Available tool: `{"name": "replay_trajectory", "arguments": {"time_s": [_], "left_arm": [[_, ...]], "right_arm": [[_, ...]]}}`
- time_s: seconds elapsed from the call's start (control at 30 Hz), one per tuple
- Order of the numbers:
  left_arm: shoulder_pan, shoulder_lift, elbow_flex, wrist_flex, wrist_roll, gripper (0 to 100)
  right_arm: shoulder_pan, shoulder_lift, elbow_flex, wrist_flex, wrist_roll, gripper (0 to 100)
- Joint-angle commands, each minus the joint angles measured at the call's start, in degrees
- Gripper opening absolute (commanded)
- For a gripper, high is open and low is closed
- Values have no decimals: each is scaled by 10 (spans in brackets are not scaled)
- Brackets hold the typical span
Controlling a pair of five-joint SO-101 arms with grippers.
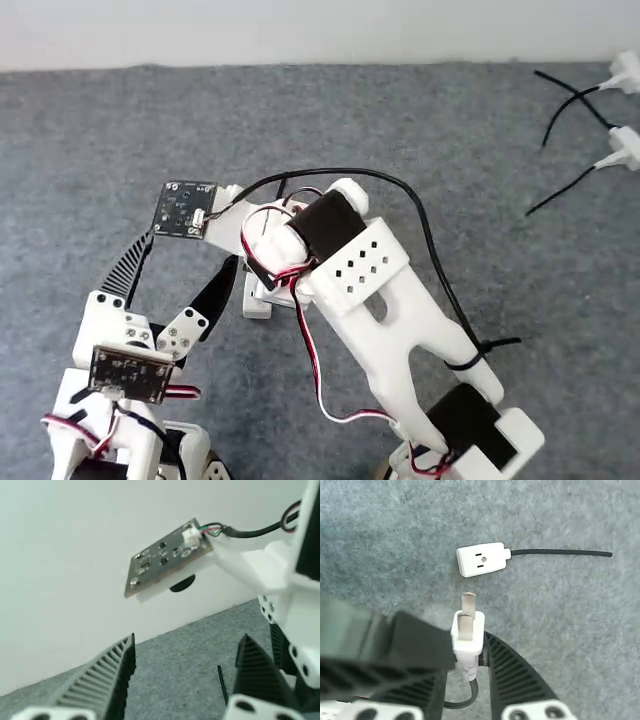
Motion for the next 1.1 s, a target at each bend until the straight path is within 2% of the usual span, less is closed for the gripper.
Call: {"name": "replay_trajectory", "arguments": {"time_s": [0.0,0.63,0.83,1.07], "left_arm": [[4,-9,-20,18,8,316],[5,-9,28,16,9,316],[62,-9,17,30,13,316],[63,-9,-24,32,19,316]], "right_arm": [[-20,-29,-19,24,-11,9],[-29,-68,-24,19,-30,9],[-29,-73,-24,18,-27,9],[-29,-73,-30,20,-27,9]]}}
